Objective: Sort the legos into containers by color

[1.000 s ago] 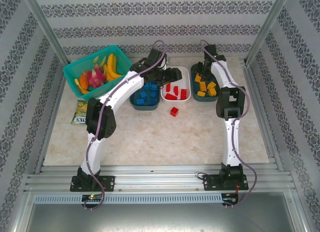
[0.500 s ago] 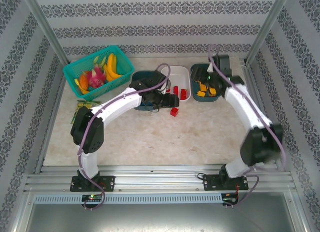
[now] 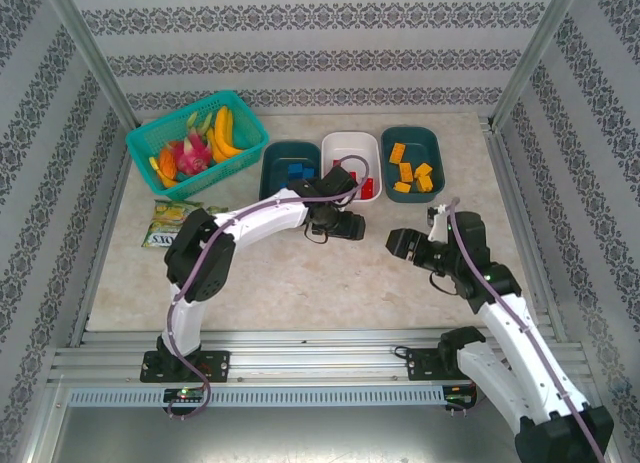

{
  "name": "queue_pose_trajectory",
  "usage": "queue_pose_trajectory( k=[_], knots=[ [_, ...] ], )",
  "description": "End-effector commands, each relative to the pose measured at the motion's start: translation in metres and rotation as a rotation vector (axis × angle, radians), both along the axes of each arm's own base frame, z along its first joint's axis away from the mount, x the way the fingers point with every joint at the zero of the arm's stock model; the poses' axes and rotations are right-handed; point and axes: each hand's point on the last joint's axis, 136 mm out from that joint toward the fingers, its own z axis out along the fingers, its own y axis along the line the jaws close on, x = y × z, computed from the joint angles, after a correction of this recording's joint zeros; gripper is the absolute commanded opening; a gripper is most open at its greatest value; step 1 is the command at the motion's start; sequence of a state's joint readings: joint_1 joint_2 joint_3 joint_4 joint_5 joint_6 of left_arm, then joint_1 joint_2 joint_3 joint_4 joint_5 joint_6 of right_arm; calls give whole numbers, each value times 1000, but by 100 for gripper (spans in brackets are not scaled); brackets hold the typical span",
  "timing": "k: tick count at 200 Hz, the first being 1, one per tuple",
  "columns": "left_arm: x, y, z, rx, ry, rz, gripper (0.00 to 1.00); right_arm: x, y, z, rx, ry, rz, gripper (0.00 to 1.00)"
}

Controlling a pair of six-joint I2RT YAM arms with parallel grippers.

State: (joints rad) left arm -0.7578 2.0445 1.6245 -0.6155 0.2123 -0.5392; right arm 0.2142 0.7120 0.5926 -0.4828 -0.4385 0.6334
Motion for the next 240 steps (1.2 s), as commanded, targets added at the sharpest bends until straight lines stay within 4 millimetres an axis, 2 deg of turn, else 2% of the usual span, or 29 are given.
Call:
queue_pose_trajectory(
  k=[1,39,70,101,140,156,179,211,240],
  knots=[
    [12,-7,-10,94,-68,-60,74,-20,9,-20,86,113,11,71],
    [33,-8,-22,188,-119,-67,73,-27,8,-21,89,122,9,72],
    [42,-8,-33,240,-124,-75,70,-29,9,-24,100,137,11,71],
    [46,-14,-37,239,-120,-84,58,-27,9,-20,106,111,12,71],
    [45,-17,-36,230,-123,-79,34,-20,6,-14,100,76,-12,71],
    [43,-17,-33,232,-128,-83,29,-18,6,-13,98,71,-17,71],
    [39,-16,-17,218,-135,-78,28,-13,7,-3,100,43,-13,71],
    [30,-12,30,143,-160,-41,28,-1,7,27,86,-43,-7,71],
    [38,-9,73,52,-181,10,29,18,6,57,73,-130,-22,71]
  ],
)
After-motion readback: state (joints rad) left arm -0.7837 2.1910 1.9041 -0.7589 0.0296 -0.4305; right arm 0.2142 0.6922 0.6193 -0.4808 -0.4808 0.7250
